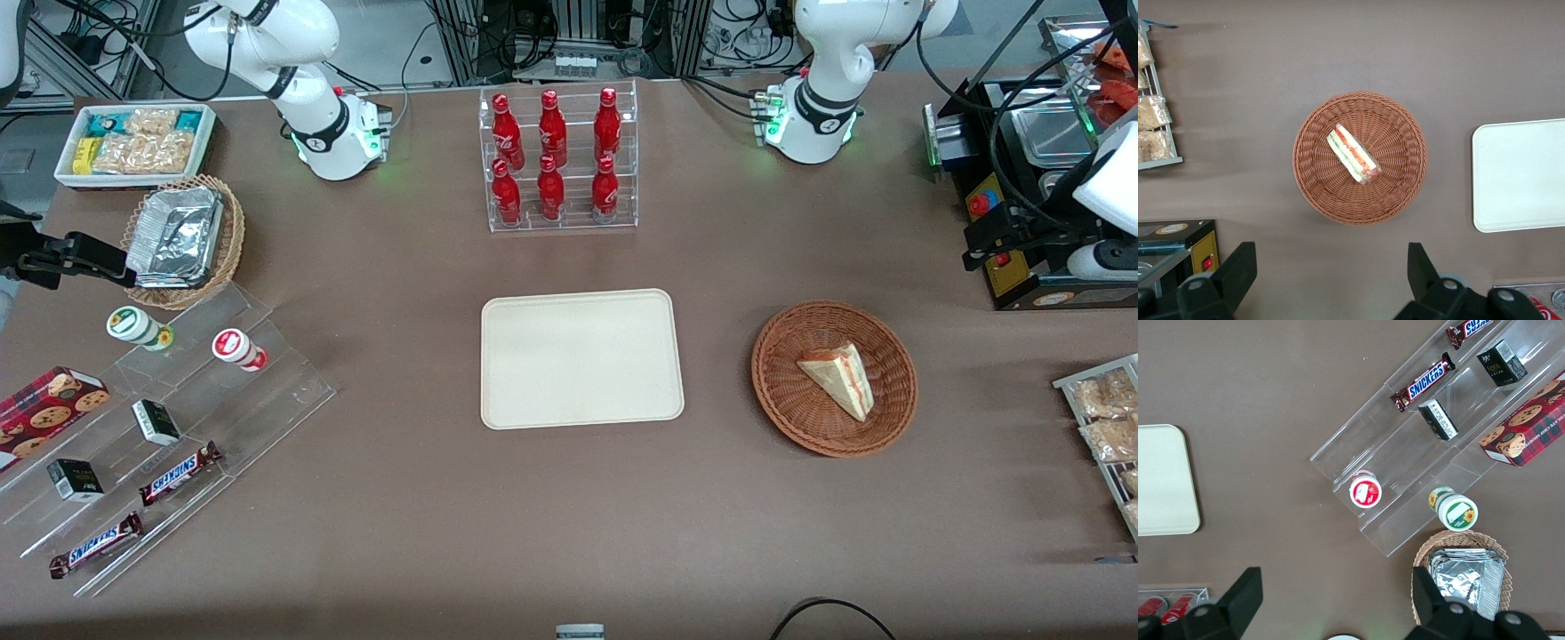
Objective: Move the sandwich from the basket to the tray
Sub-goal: 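Move the left gripper over the sandwich in the wicker basket and lower it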
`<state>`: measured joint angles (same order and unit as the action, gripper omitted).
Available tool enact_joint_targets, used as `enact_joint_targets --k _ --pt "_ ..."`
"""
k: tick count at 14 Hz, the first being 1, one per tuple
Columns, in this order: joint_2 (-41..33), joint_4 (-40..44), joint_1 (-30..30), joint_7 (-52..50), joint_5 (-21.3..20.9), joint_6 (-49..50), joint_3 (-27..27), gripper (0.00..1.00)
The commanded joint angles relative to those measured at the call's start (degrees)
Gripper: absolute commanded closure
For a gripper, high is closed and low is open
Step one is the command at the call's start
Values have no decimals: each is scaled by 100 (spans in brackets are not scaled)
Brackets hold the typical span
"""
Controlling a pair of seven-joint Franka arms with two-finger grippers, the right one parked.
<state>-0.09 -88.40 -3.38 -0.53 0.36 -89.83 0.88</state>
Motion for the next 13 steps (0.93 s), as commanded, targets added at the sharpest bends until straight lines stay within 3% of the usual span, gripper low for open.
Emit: enact_joint_targets --k 1,4,7,13 --pt "-98 -168 21 -167 -106 54 -87 0" --pt "148 -238 13 -229 -123 -43 -88 0" --pt "220 -834 -14 -482 -237 -883 -96 0" --pt "176 -2688 -31 -2538 -229 -3195 -219 0"
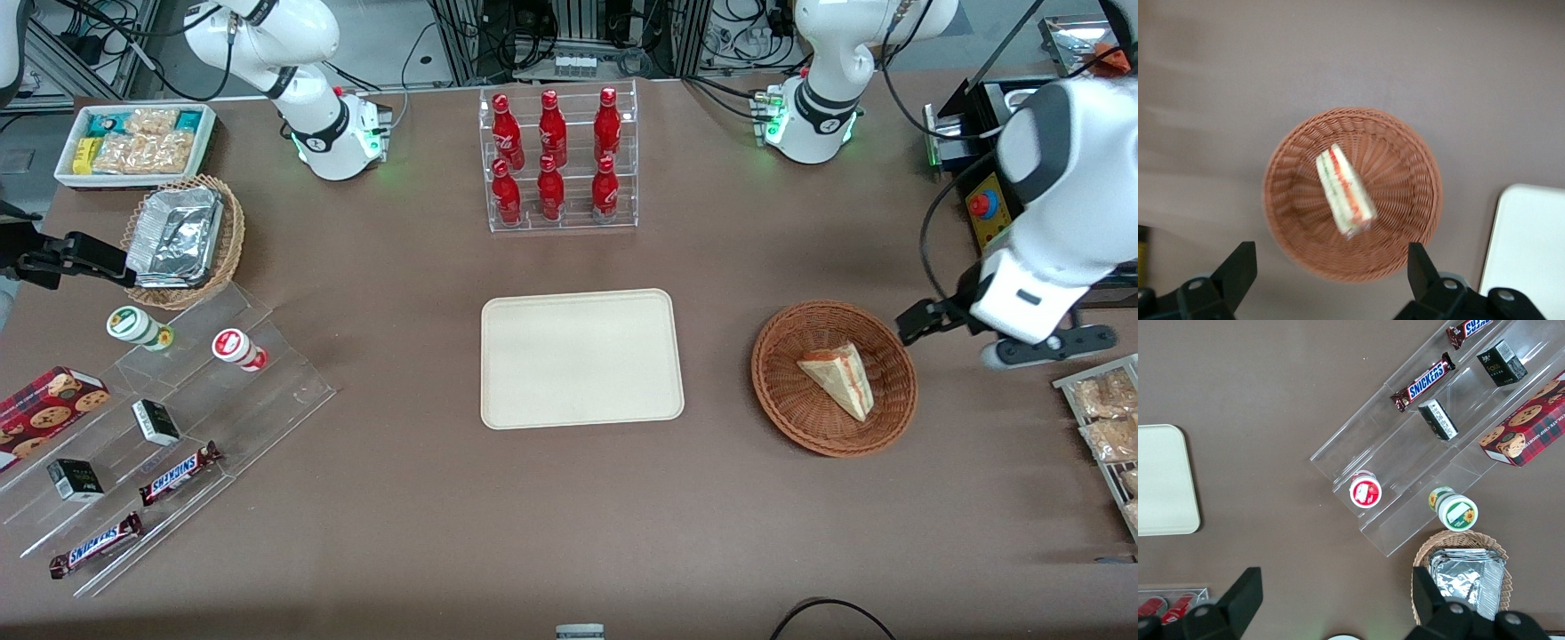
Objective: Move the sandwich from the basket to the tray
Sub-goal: 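Move the left gripper over the sandwich in the wicker basket and lower it, then close the left gripper on the triangular sandwich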
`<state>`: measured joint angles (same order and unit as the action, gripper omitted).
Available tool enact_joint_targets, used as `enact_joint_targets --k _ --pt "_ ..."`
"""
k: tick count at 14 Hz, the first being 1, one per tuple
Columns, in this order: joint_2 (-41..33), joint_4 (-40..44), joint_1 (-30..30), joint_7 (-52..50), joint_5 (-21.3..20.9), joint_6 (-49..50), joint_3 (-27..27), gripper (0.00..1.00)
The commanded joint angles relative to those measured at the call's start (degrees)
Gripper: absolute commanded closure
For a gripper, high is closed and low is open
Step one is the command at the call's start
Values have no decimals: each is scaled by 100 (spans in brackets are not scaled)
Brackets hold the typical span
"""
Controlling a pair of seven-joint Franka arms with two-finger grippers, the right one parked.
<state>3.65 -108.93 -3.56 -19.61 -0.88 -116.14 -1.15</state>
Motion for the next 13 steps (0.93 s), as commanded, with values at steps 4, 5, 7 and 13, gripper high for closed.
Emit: enact_joint_targets --k 4,5,7,13 --pt "-102 -1656 -83 -1509 -105 -1935 -17 0" --pt "-49 -1797 -110 -1589 -105 -2156 -17 0" --pt "179 -1834 -110 -1651 -96 -2202 -17 0" --pt "724 -1860 -110 -1880 -43 -2623 -17 0"
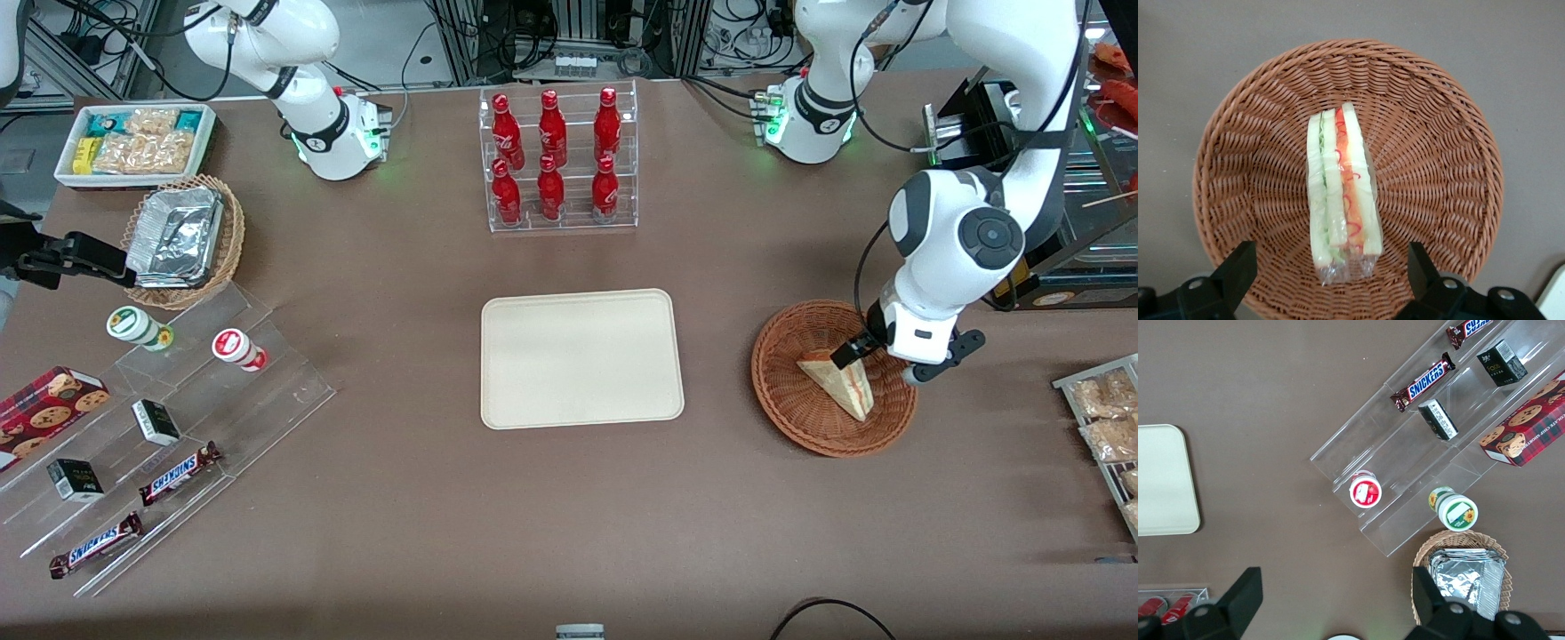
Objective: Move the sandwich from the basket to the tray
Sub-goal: 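Close the left gripper on the triangular sandwich, then lift the sandwich and carry it with the left gripper toward the cream tray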
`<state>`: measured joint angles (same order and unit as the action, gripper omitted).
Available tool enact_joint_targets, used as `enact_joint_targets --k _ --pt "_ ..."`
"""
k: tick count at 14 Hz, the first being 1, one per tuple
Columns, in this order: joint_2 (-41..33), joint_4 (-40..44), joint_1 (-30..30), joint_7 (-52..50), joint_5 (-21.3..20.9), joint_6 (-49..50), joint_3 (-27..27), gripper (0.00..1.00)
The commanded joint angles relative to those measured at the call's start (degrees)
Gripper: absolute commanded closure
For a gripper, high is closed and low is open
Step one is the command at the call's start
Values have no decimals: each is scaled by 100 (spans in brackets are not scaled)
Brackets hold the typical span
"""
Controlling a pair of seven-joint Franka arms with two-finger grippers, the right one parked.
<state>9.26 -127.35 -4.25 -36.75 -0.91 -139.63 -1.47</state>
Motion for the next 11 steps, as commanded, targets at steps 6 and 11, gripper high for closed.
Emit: enact_joint_targets --k 6,11 --pt "769 -26 -50 -237 -24 -881 15 2" --pt "797 17 -41 -210 -24 -856 15 100"
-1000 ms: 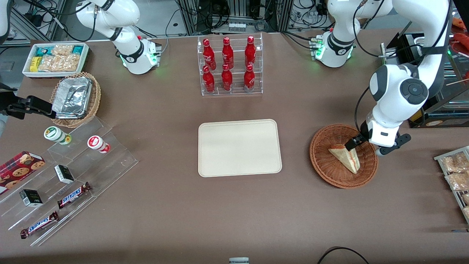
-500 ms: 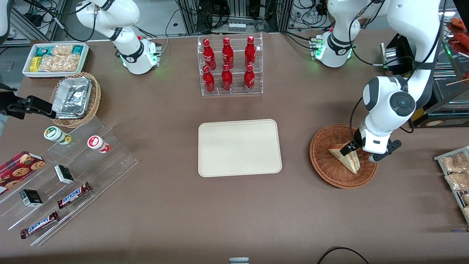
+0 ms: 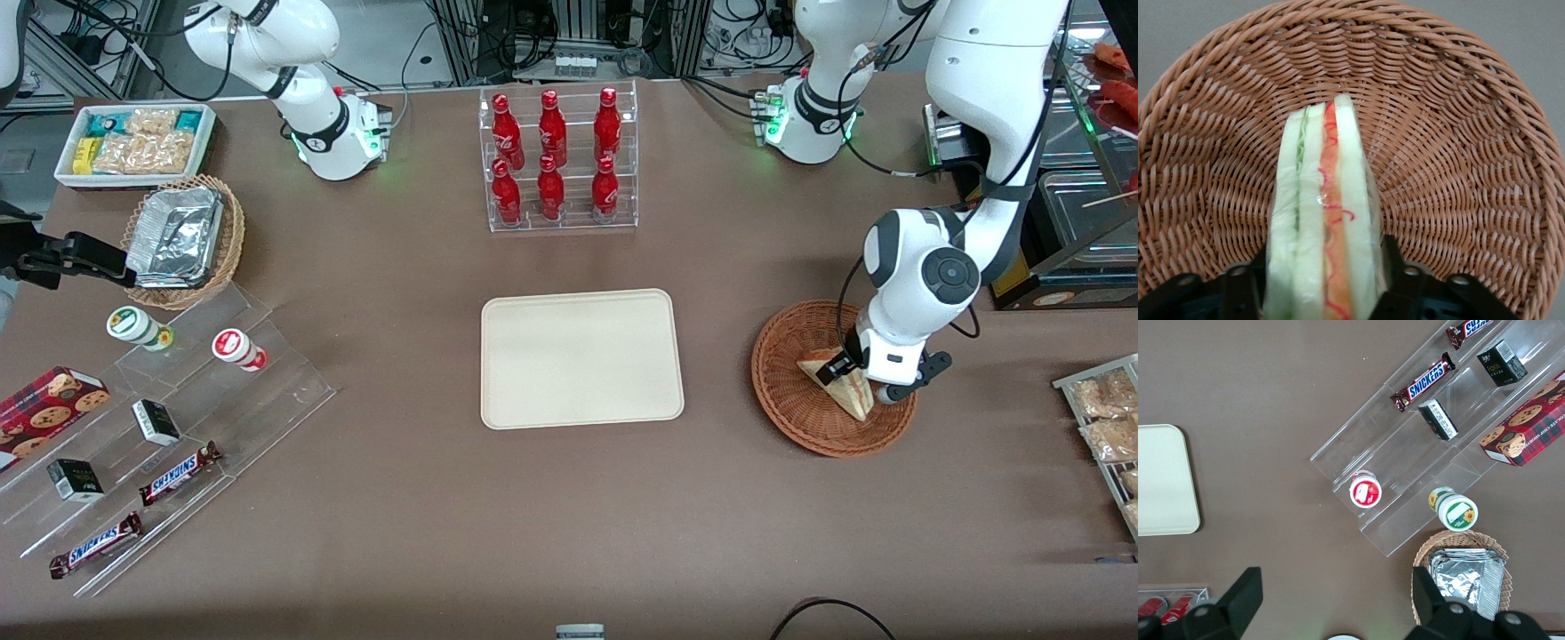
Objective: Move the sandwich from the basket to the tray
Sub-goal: 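Lift the sandwich and carry it with the left gripper toward the cream tray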
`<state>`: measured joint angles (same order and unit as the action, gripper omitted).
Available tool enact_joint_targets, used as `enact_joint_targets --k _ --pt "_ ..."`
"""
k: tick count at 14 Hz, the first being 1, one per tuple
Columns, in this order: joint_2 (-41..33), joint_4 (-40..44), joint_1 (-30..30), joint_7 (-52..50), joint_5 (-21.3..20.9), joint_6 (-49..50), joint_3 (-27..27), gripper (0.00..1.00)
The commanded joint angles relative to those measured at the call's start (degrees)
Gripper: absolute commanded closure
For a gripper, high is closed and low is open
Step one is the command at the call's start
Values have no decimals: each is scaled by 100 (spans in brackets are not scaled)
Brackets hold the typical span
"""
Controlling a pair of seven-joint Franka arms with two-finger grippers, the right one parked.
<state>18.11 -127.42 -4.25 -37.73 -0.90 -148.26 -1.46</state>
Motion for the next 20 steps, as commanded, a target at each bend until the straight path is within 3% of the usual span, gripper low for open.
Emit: enact_joint_targets --k 1,6,9,15,20 --pt "-201 76 -41 -111 -25 112 23 100" --pt "-931 1181 -102 -23 -77 2481 -47 100" --pt "-635 2332 -733 -129 -95 3590 -293 100" --pt "771 3889 -2447 -560 -95 3822 -284 100" --pt "2071 4953 -3178 -542 -104 3568 -416 100"
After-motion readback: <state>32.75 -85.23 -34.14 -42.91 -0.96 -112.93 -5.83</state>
